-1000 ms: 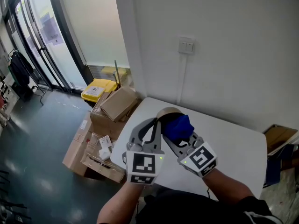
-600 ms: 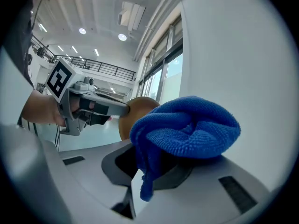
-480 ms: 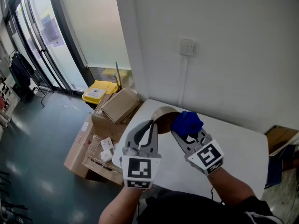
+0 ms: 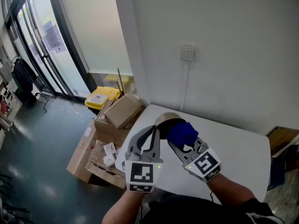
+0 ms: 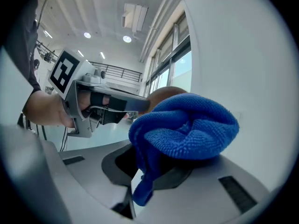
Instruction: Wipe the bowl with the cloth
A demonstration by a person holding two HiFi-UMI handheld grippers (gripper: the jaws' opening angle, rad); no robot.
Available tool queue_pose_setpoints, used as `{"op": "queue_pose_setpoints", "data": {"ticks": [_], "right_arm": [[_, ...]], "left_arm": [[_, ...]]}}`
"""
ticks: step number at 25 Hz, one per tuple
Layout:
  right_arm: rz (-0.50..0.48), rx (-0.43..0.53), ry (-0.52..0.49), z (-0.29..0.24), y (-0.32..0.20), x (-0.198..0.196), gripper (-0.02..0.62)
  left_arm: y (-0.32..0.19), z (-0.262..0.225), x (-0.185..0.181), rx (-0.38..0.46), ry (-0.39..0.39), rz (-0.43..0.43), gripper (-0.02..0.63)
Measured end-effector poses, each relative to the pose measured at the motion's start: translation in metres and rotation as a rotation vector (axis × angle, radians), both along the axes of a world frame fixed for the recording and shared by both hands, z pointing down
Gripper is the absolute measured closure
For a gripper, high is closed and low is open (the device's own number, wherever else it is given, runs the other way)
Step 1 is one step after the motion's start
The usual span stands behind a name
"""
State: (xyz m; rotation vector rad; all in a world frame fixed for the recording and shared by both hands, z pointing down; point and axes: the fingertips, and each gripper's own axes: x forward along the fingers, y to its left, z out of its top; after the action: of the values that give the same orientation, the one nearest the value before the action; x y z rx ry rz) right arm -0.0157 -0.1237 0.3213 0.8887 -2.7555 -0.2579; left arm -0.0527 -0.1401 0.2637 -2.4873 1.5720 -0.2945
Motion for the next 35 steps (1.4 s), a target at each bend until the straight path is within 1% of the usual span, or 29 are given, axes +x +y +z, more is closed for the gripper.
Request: {"op": "queue_pose_setpoints", "data": {"ticks": [3, 5, 7, 8, 10, 11, 14, 16, 18, 19, 22, 24, 28, 32, 35], "right_arm": [[0.064, 0.045, -0.030, -0.013, -0.008, 0.031, 0.552], [0.105, 0.060, -0.069, -0.026, -0.012, 0.047, 0.552], [0.105, 0.092, -0.089, -0.037, -0.015, 0.055, 0.552], [0.085, 0.121, -0.065, -0.040, -0.015, 0.057, 0.552], [0.041, 0.179, 0.019, -0.042, -0.012, 0.056, 0.552], [0.031, 0.192, 0.045, -0.041, -0.010, 0.056, 0.552], [-0.008, 0.195, 0.079, -0.035, -0.001, 0.047, 0.552], [-0.062, 0.199, 0.117, -0.029, 0.011, 0.033, 0.552], [-0.092, 0.198, 0.144, -0.024, 0.021, 0.019, 0.552], [-0.102, 0.194, 0.144, -0.022, 0.024, 0.014, 0.552], [-0.148, 0.168, 0.139, -0.017, 0.033, 0.002, 0.552], [-0.175, 0.162, 0.150, -0.012, 0.040, -0.005, 0.552], [-0.203, 0.143, 0.126, -0.008, 0.042, -0.017, 0.552], [-0.230, 0.122, 0.102, -0.006, 0.046, -0.029, 0.552], [-0.247, 0.117, 0.093, -0.008, 0.046, -0.035, 0.552]], "left_arm": [[0.003, 0.003, -0.013, -0.011, -0.008, -0.015, 0.588], [0.006, 0.003, -0.015, -0.013, -0.014, 0.008, 0.588], [0.009, -0.001, -0.012, -0.003, -0.017, 0.050, 0.588], [0.011, -0.004, -0.012, 0.004, -0.018, 0.064, 0.588], [0.014, -0.012, -0.014, 0.020, -0.009, 0.073, 0.588], [0.016, -0.018, -0.017, 0.028, 0.004, 0.073, 0.591], [0.021, -0.031, -0.025, 0.046, 0.046, 0.060, 0.591], [0.023, -0.036, -0.026, 0.053, 0.049, 0.059, 0.591], [0.024, -0.038, -0.027, 0.060, 0.039, 0.041, 0.591], [0.024, -0.040, -0.028, 0.062, 0.048, 0.032, 0.591], [0.026, -0.049, -0.027, 0.060, 0.129, 0.036, 0.591], [0.026, -0.052, -0.023, 0.065, 0.138, 0.039, 0.591], [0.023, -0.053, -0.016, 0.061, 0.154, 0.045, 0.591], [0.021, -0.056, -0.010, 0.053, 0.197, 0.071, 0.591], [0.019, -0.060, -0.001, 0.064, 0.212, 0.097, 0.591]]}}
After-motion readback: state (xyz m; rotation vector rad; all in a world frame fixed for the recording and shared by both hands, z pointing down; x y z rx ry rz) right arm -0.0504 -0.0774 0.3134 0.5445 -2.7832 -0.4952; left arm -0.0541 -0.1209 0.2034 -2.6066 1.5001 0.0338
